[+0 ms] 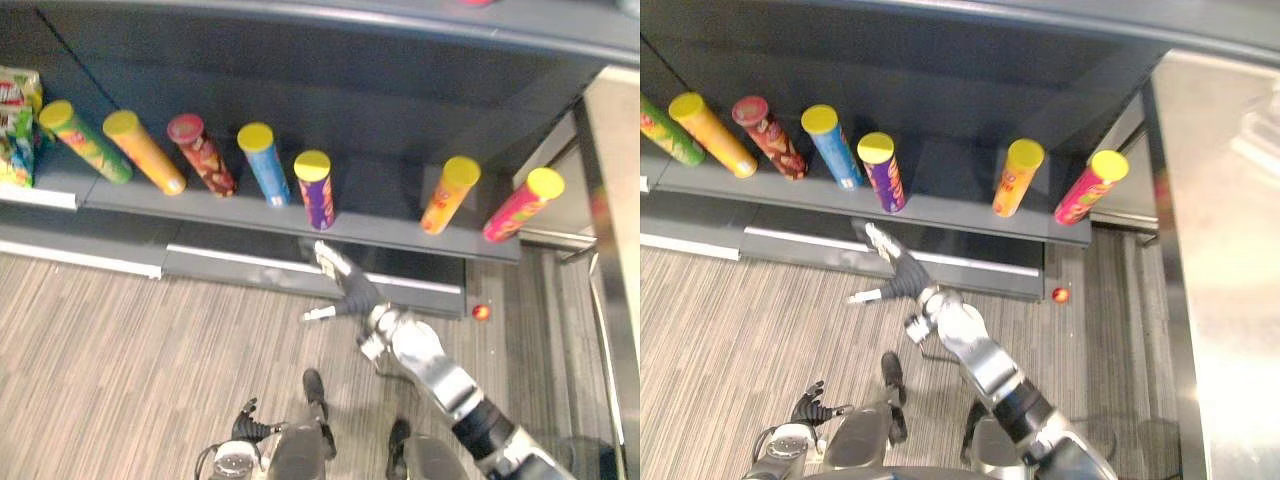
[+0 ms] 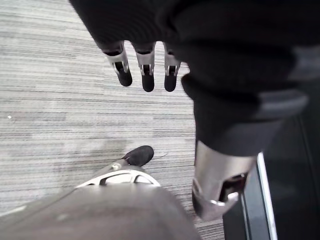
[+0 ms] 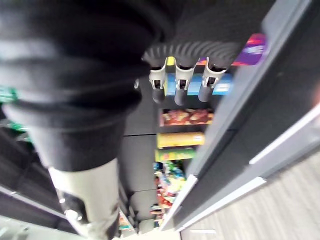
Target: Put the gum and the chips on the shelf.
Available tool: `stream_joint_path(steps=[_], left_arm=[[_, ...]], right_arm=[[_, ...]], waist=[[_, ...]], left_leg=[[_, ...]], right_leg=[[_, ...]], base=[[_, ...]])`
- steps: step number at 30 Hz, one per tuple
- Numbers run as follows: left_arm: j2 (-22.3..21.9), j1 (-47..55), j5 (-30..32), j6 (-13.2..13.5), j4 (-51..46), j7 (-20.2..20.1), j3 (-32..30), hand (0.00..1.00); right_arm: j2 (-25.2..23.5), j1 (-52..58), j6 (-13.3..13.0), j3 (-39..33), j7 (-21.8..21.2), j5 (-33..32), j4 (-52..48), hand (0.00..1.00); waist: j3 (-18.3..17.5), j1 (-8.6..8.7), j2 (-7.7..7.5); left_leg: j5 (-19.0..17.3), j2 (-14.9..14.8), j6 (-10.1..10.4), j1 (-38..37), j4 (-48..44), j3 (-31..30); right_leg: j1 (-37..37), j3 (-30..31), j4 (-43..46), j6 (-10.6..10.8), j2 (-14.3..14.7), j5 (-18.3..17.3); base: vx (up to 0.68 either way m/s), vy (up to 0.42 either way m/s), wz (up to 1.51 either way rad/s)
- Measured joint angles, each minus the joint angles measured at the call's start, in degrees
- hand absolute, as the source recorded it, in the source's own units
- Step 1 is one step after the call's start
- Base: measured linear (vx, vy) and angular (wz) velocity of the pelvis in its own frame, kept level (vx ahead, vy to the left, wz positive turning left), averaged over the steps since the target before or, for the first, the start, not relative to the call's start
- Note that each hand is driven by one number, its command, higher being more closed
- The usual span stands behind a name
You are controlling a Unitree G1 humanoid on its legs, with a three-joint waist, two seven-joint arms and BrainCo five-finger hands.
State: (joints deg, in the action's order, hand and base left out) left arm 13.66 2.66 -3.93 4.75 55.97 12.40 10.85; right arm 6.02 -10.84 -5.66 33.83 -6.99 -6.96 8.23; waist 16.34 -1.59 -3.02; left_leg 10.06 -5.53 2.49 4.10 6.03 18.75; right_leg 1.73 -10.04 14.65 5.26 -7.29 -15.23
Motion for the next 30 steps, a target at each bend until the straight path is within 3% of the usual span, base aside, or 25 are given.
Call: stream_joint_path(steps=[3, 6, 10, 15, 18, 20, 26, 30], left_arm=[[-0.3, 0.6, 0.4, -1.1, 1.1, 1.1, 0.0, 0.00], [-0.7, 2.1, 0.3, -2.3, 1.2, 1.3, -1.1, 0.00], [-2.3, 2.9, -1.1, -3.0, 3.0, 0.8, -7.4, 0.00], [-3.8, 5.7, -7.3, -3.8, 6.2, -0.6, -15.3, 0.00], [-4.8, 6.5, -11.3, -4.0, 8.5, -1.6, -19.6, 0.00], [-5.3, 6.6, -13.8, -3.6, 9.8, -1.6, -21.7, 0.00], [-7.0, 6.6, -13.9, -2.8, 11.3, -0.9, -24.8, 0.00], [-7.5, 6.7, -14.0, -2.8, 11.4, 0.7, -25.4, 0.00]], right_arm=[[0.6, 8.2, 0.0, -0.3, -2.1, 0.7, 7.8, 0.00], [0.6, 13.1, -0.1, -3.0, -2.3, 2.7, 15.9, 0.00], [-0.2, 17.2, 0.4, -15.6, -0.1, 9.3, 31.4, 0.00], [-1.2, 16.5, 0.2, -31.9, 6.6, 9.0, 45.1, 0.00], [-2.0, 16.2, 0.9, -38.6, 9.1, 4.8, 51.5, 0.00], [-2.4, 16.5, 3.4, -42.9, 10.6, 0.3, 55.8, 0.00], [-3.4, 19.3, 6.8, -48.2, 12.0, -9.1, 57.9, 0.00], [-4.3, 19.5, 6.9, -51.4, 15.3, -11.5, 57.9, 0.00]], waist=[[-2.8, 0.32, -0.12], [-4.4, 1.77, -0.06], [-5.1, 2.13, -0.47], [-6.4, 2.92, -1.77], [-6.7, 2.85, -2.15], [-6.9, 2.87, -2.28], [-7.2, 3.10, -1.53], [-7.5, 3.04, -1.01]], left_leg=[[-0.9, -0.4, 0.8, -1.6, 0.0, 1.0], [-1.0, -0.6, 0.8, -2.2, 0.0, 1.3], [-1.3, -0.2, 0.4, -3.0, 0.0, 1.2], [-2.4, 0.7, 0.3, -4.3, 0.0, 1.7], [-3.1, 1.3, 0.3, -5.7, 0.0, 1.8], [-3.8, 1.5, 0.6, -6.6, 0.0, 2.3], [-4.7, 1.3, 1.0, -8.3, 0.1, 2.8], [-5.3, -0.8, 1.4, -9.6, 0.1, 4.3]], right_leg=[[1.1, 1.0, -0.9, 0.0, 0.3, 0.0], [1.8, 1.1, -1.7, -0.1, 0.5, 0.0], [3.7, 1.0, -3.6, 0.2, 0.5, 0.6], [5.9, 1.2, -6.4, 0.8, -0.2, 1.7], [7.8, 1.1, -7.0, 0.8, -0.7, 1.8], [8.8, 1.2, -7.4, 0.9, -0.9, 1.8], [9.9, 1.3, -7.3, 1.5, -0.7, 2.2], [9.7, 3.0, -6.4, 1.0, 0.9, 4.5]], base=[[0.00, -0.018, -0.19], [-0.03, 0.004, -0.04], [0.01, 0.018, 0.02], [0.07, 0.033, -0.04], [0.10, 0.015, 0.00], [0.08, 0.001, -0.07], [0.03, -0.015, -0.08], [-0.01, -0.009, -0.19]])
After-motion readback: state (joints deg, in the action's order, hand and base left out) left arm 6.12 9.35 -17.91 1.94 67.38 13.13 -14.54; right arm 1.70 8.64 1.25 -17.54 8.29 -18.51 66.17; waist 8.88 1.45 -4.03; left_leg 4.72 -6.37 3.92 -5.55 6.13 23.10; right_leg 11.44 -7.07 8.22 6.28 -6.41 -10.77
